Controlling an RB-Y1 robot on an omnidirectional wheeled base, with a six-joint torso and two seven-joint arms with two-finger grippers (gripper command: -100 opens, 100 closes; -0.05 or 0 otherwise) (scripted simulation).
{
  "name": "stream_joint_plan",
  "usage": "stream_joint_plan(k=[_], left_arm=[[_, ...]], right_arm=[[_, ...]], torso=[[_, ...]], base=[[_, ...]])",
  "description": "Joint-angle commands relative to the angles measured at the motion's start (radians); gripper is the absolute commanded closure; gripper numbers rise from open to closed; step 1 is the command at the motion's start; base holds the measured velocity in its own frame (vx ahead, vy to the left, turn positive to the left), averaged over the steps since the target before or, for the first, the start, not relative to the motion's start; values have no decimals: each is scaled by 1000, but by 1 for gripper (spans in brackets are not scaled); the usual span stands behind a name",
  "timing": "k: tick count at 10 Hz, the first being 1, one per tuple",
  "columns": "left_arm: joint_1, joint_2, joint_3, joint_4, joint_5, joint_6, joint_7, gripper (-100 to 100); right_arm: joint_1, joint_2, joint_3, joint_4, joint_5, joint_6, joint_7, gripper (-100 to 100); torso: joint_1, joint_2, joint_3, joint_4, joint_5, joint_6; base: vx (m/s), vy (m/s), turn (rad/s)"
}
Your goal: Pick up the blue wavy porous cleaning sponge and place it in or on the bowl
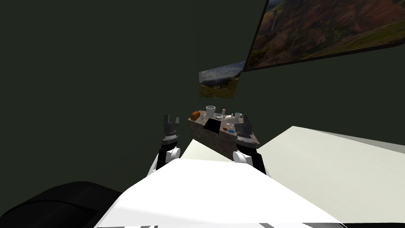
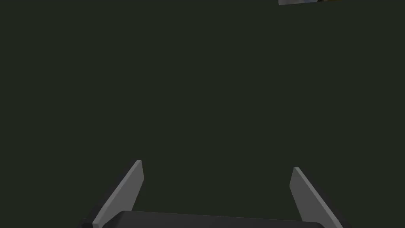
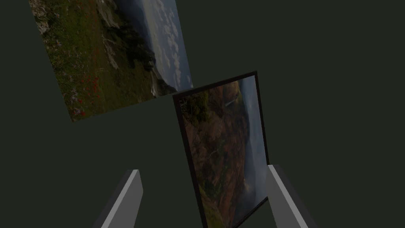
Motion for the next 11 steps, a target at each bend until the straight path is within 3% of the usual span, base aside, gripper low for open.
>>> stream_joint_plan(k=[1, 11], left_arm=[[0, 0, 0, 0, 0, 0, 0, 0], [0, 0, 0, 0, 0, 0, 0, 0]], right_arm=[[10, -33, 8, 9, 3, -5, -4, -100], [126, -298, 111, 124, 48, -61, -49, -100]], torso=[[0, 0, 0, 0, 0, 0], [1, 2, 1, 0, 0, 0]], base=[[-7, 10, -1], [-26, 26, 2]])
